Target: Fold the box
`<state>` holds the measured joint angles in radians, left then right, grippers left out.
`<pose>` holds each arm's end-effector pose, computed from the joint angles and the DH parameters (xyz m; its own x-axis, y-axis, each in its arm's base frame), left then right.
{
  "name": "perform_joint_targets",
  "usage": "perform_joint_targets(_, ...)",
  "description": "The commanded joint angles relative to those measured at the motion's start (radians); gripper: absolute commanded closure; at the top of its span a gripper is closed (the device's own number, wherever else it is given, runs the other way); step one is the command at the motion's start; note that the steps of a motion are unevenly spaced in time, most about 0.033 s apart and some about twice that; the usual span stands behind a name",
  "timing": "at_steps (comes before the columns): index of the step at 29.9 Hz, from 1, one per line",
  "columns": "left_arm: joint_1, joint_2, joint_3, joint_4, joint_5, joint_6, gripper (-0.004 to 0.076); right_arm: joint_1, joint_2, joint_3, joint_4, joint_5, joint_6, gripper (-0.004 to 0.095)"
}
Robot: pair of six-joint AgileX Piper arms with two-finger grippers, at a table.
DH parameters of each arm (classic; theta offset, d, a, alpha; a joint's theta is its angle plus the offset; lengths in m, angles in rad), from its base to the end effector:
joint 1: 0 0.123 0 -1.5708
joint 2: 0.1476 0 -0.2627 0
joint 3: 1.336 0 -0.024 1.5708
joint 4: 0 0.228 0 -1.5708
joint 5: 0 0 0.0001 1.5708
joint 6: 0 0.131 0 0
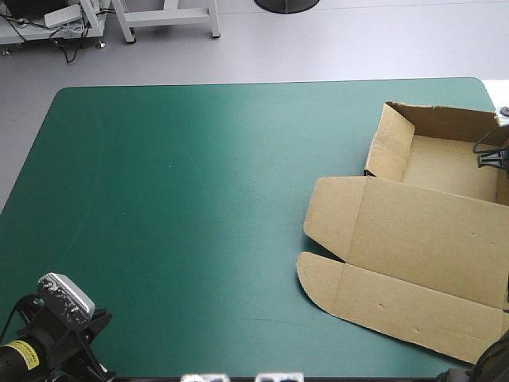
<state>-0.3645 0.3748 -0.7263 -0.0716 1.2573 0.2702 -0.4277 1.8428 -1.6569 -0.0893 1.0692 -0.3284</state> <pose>0.0509 -0.0290 0.2772 -0.5629 0.4770 -0.6751 0.5543 0.8236 0.1198 0.3484 -0.1701 0.2442 -0.9397 0.0307 -0.3407 0.1078 0.9718 -0.2099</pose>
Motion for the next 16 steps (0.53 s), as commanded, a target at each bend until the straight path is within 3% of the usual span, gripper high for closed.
perform_joint_targets(1,-0.006,0.013,-0.025,-0.005,0.030,-0.007,0.0680,-0.007,-0.017,-0.019,-0.055,-0.025,-0.043,0.0547)
perform_joint_targets(5,-0.006,0.013,-0.025,0.002,0.030,-0.007,0.0680,-0.007,-0.002,-0.019,-0.072,-0.020,-0.043,0.0431)
perform_joint_targets(11,-0.006,0.013,-0.025,0.053,0.030,-0.005,0.0680,-0.007,-0.030,-0.075,-0.044,0.038,-0.043,0.0439)
perform_joint_targets(16,-0.006,0.013,-0.025,0.063,0.026,-0.002,0.0683,-0.005,-0.115,-0.176,0.056,0.130,-0.012,0.0443)
